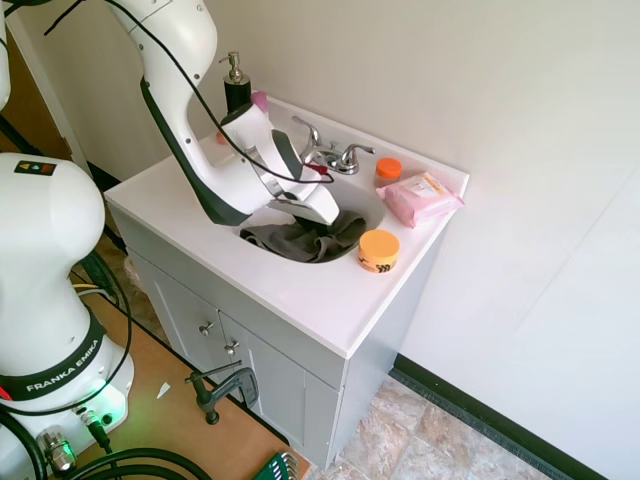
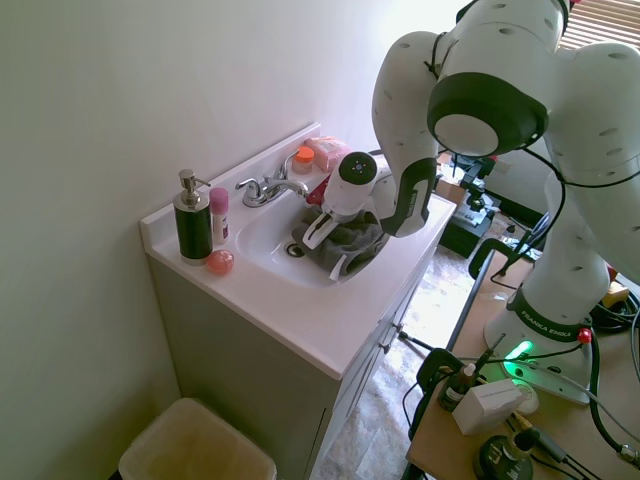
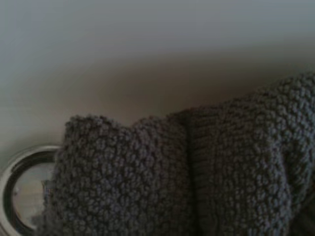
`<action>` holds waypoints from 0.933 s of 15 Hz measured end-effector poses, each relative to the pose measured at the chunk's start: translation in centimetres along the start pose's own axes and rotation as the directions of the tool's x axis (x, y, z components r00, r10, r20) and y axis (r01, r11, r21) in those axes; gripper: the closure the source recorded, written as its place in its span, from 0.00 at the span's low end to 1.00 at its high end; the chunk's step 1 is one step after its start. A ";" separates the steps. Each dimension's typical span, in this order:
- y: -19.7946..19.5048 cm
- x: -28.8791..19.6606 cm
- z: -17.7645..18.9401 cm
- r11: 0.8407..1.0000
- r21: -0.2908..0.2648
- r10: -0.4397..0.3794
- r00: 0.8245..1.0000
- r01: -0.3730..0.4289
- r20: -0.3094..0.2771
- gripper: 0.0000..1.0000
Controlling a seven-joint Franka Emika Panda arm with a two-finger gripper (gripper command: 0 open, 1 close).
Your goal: Clean the sink
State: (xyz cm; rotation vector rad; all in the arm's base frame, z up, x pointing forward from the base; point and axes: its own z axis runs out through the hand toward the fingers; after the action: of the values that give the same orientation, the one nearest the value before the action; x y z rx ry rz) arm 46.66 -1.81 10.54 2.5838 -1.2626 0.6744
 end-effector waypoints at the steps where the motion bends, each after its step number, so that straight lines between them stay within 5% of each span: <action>1: -0.7 -0.8 -0.3 1.000 0.011 0.017 1.000 -0.017 0.016 1.00; 6: -3.8 -3.5 -2.3 0.993 0.031 0.110 0.985 -0.115 0.129 1.00; 14: -6.8 -5.6 -4.9 0.959 -0.001 0.269 0.915 -0.282 0.302 1.00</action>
State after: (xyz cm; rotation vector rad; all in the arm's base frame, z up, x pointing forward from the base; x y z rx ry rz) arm 47.48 8.08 12.45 2.6411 -1.7487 0.3604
